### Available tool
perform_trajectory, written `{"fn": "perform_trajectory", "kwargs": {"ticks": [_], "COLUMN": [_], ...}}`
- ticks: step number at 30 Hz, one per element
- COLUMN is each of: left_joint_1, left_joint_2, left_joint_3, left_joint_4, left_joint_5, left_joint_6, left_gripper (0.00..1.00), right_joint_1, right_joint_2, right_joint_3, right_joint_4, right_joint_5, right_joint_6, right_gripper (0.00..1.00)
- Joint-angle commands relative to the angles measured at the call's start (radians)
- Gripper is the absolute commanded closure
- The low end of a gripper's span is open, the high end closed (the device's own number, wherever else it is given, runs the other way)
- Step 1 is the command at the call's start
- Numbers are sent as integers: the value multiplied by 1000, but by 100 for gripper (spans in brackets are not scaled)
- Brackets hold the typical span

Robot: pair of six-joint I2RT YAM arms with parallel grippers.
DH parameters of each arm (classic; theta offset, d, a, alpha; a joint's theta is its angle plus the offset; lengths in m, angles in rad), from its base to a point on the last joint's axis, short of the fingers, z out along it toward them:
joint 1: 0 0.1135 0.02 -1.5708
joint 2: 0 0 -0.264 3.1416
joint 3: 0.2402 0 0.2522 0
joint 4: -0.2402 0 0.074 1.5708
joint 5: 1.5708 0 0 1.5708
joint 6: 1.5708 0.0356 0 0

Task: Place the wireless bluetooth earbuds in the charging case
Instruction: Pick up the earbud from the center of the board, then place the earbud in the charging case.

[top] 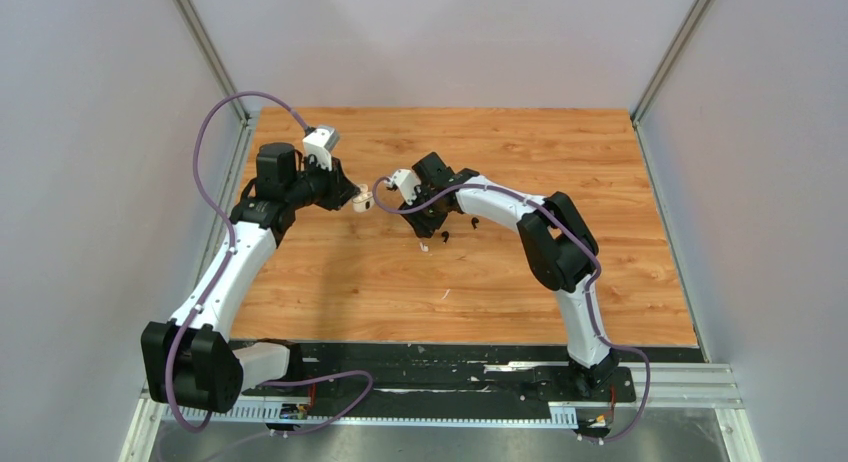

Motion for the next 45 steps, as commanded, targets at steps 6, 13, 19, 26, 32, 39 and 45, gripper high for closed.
{"fn": "perform_trajectory", "kwargs": {"ticks": [6, 13, 19, 26, 32, 39, 45], "left_joint_1": [4, 5, 5, 5, 4, -25, -88], "left_joint_2": [-5, -5, -4, 35, 110, 236, 284], "left_joint_3": [13, 13, 12, 57, 125, 273, 399], "left_joint_4": [36, 39, 39, 21, 91, 201, 211], "left_joint_5": [10, 9, 10, 61, 340, 594, 698], "left_joint_6": [-14, -14, -13, 36, 44, -21, -37], "left_gripper": [100, 100, 100, 100, 100, 100, 100], "right_joint_1": [-4, -8, -17, -150, -331, -349, -332], "right_joint_2": [28, 40, 26, -147, -299, -355, -338], "right_joint_3": [13, 7, 35, 173, 229, 302, 323], "right_joint_4": [26, 23, 20, -91, -71, 17, 132], "right_joint_5": [-18, -19, -22, -410, -1106, -1379, -1467], "right_joint_6": [-22, -38, -34, 25, -39, -40, -34], "right_gripper": [64, 65, 81, 89, 89, 89, 87]}}
